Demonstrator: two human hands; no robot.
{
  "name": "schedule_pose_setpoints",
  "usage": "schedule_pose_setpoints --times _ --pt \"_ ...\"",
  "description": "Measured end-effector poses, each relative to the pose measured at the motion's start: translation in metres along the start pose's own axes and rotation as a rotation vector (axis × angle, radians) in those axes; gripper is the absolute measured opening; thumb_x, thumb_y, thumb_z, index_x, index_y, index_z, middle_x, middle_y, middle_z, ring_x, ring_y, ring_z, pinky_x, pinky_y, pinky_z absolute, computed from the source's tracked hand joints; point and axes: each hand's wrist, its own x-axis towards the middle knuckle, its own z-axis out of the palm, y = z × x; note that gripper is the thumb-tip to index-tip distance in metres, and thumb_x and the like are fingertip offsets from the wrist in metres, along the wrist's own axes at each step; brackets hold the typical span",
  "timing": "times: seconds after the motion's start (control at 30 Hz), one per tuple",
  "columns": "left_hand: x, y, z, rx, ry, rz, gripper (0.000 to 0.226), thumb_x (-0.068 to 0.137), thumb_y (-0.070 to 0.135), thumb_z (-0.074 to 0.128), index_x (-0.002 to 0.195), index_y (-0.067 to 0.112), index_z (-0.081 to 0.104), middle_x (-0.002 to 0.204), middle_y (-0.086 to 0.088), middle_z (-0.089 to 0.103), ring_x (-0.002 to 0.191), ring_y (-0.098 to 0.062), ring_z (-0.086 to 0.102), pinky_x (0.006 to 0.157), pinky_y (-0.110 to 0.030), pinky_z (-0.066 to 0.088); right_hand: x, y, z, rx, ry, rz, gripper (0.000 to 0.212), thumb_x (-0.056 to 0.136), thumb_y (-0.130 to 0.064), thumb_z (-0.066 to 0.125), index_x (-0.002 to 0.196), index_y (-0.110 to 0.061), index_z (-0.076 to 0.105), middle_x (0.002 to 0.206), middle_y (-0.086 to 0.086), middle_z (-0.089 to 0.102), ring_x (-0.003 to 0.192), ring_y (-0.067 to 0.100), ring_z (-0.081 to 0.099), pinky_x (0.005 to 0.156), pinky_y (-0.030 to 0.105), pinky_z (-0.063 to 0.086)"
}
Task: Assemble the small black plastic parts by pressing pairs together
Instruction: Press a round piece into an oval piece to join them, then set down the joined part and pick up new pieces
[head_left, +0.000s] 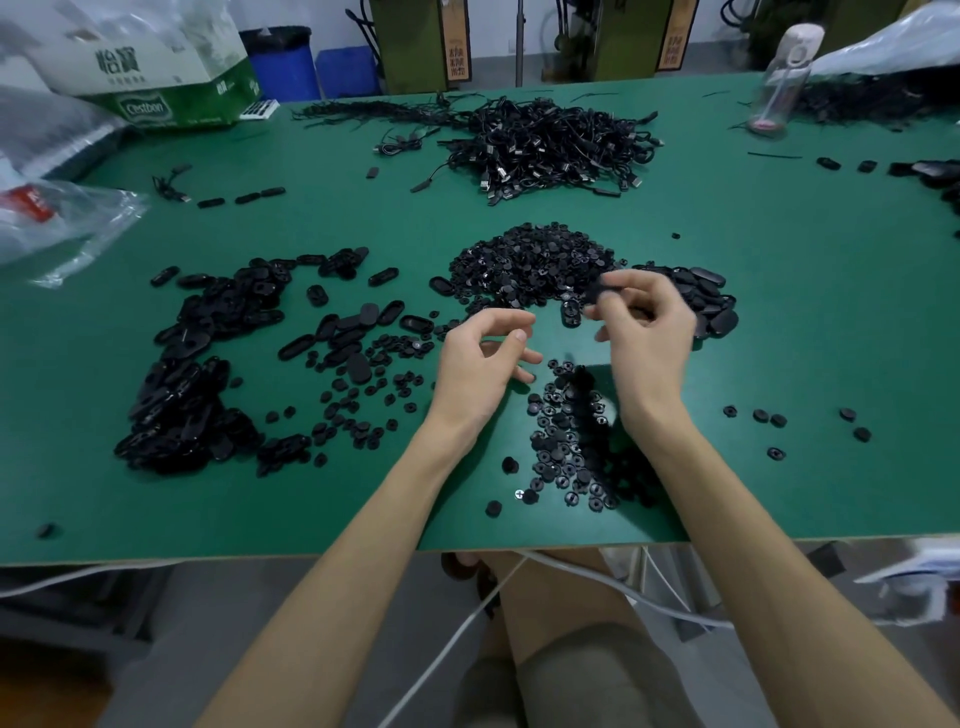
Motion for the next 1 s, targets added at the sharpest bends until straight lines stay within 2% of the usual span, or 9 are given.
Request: schedule_pose_setpoints --times 0.17,0.23,0.33,0.5,0.63,0.73,0.87,0.93,1.0 --pt "-0.003 0.001 0.002 0.124 -0.050 0.019 0.024 0.102 -0.002 0.054 0.114 0.008 0.072 0.109 -0.005 0.072 0.086 -0.019 0.075 0.072 -0.029 0.061 0.012 0.003 -0.008 0.151 0.296 0.133 0.027 0.101 -0.001 0.050 0.122 -0.014 0.058 0.118 0.015 0.065 0.085 0.008 0.072 0.080 0.028 0.057" --pt "-0.003 0.001 0.002 0.152 -0.051 0.032 0.025 0.101 -0.002 0.053 0.113 0.008 0.072 0.109 -0.005 0.072 0.086 -0.018 0.074 0.073 -0.028 0.061 0.012 0.002 -0.008 0.145 0.284 0.095 0.039 0.101 -0.003 0.050 0.137 -0.020 0.052 0.137 0.012 0.050 0.103 0.007 0.071 0.089 0.027 0.059" --pt "-0.005 0.002 0.004 0.231 -0.027 0.125 0.030 0.100 -0.006 0.050 0.110 0.011 0.073 0.108 -0.003 0.071 0.083 -0.012 0.073 0.072 -0.025 0.059 0.008 0.005 -0.004 0.050 0.152 0.053 0.064 0.098 -0.005 0.056 0.157 -0.020 0.036 0.156 0.001 0.036 0.120 0.004 0.063 0.082 0.015 0.056" --pt "-0.010 0.007 0.001 0.347 0.000 0.237 0.035 0.096 -0.009 0.050 0.108 0.014 0.073 0.107 0.001 0.068 0.084 -0.005 0.070 0.077 -0.015 0.053 0.005 0.010 -0.002 -0.115 0.022 0.009 0.037 0.101 -0.017 0.061 0.137 -0.019 0.057 0.139 0.002 0.054 0.112 0.009 0.068 0.092 0.033 0.060" --pt "-0.002 0.014 -0.032 0.526 0.038 0.189 0.034 0.098 -0.008 0.050 0.114 0.013 0.072 0.114 0.000 0.067 0.099 -0.008 0.065 0.095 -0.022 0.052 0.002 0.013 0.000 -0.169 -0.073 0.042 0.024 0.099 -0.020 0.062 0.123 -0.023 0.063 0.131 0.006 0.058 0.107 0.018 0.070 0.090 0.042 0.060" --pt "0.010 0.020 -0.075 0.822 0.121 0.095 0.035 0.099 -0.008 0.048 0.125 0.008 0.065 0.130 -0.008 0.063 0.113 -0.014 0.061 0.108 -0.032 0.049 0.001 0.012 0.001 -0.190 -0.123 0.069 0.019 0.098 -0.021 0.063 0.117 -0.024 0.064 0.128 0.010 0.059 0.106 0.019 0.069 0.093 0.046 0.058" --pt "0.023 0.030 -0.137 1.502 0.160 -0.253 0.026 0.093 -0.010 0.052 0.118 -0.004 0.057 0.132 -0.027 0.050 0.122 -0.042 0.050 0.102 -0.053 0.043 0.001 0.015 0.001 -0.221 -0.149 0.066 0.018 0.098 -0.020 0.064 0.116 -0.022 0.066 0.125 0.009 0.061 0.105 0.014 0.066 0.094 0.045 0.058" --pt "0.025 0.037 -0.157 1.594 0.120 -0.524 0.019 0.093 -0.006 0.050 0.112 -0.004 0.055 0.130 -0.029 0.044 0.120 -0.045 0.043 0.089 -0.054 0.036 0.001 0.016 0.001 -0.218 -0.162 0.061 0.018 0.098 -0.021 0.065 0.115 -0.022 0.066 0.124 0.008 0.062 0.105 0.013 0.066 0.094 0.045 0.058" --pt "0.027 0.038 -0.170 1.597 0.087 -0.678 0.014 0.094 -0.005 0.047 0.106 0.000 0.053 0.124 -0.025 0.039 0.111 -0.042 0.039 0.084 -0.052 0.032 0.001 0.017 0.001 -0.221 -0.174 0.062 0.017 0.098 -0.021 0.065 0.115 -0.022 0.067 0.123 0.008 0.062 0.105 0.015 0.065 0.093 0.045 0.059"
